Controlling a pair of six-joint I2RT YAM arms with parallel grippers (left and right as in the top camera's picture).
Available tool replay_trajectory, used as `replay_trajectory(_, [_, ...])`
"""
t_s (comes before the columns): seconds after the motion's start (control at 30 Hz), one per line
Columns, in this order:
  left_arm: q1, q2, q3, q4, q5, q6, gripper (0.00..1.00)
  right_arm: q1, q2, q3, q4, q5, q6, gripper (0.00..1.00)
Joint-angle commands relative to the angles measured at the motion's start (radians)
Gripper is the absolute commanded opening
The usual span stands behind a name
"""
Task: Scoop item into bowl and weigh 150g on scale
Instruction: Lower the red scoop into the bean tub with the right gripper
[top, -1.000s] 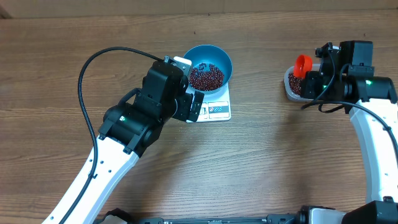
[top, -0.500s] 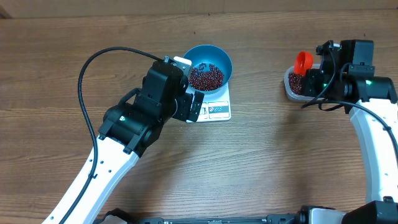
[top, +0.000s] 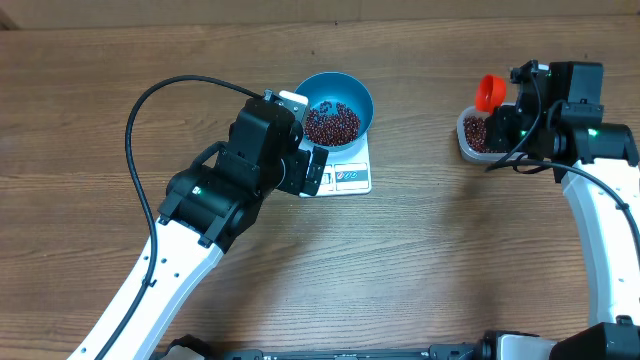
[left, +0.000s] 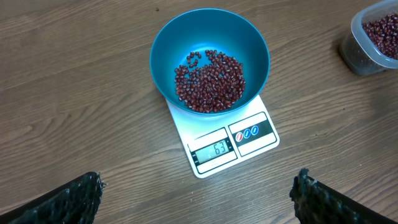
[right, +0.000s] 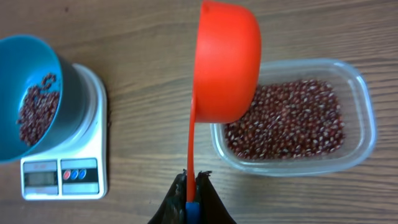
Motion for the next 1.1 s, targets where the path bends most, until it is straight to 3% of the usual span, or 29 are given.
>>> replay_trajectory(0.0, [0.002, -0.014, 0.021, 0.001, 0.008, 0.018, 1.00, -0.004, 0.002, -0.002, 0.027, 0.074, 0.045, 0.04])
replay_trajectory(0.23, [0.002, -0.014, 0.021, 0.001, 0.008, 0.018, 0.99, -0.004, 0.005, -0.002, 0.053, 0.150, 0.057, 0.03])
replay_trajectory(0.67, [0.002, -0.014, 0.021, 0.001, 0.008, 0.018, 1.00, -0.005, 0.122, -0.002, -0.068, 0.235, 0.072, 0.04])
replay_trajectory(0.9, [0.002, -0.014, 0.021, 0.001, 0.008, 0.018, 1.00, -0.005, 0.148, -0.002, -0.091, 0.421, 0.066, 0.04])
replay_trajectory(1.07, [0.002, -0.014, 0.021, 0.001, 0.008, 0.018, 1.00, -0.005, 0.199, -0.002, -0.084, 0.436, 0.044, 0.04])
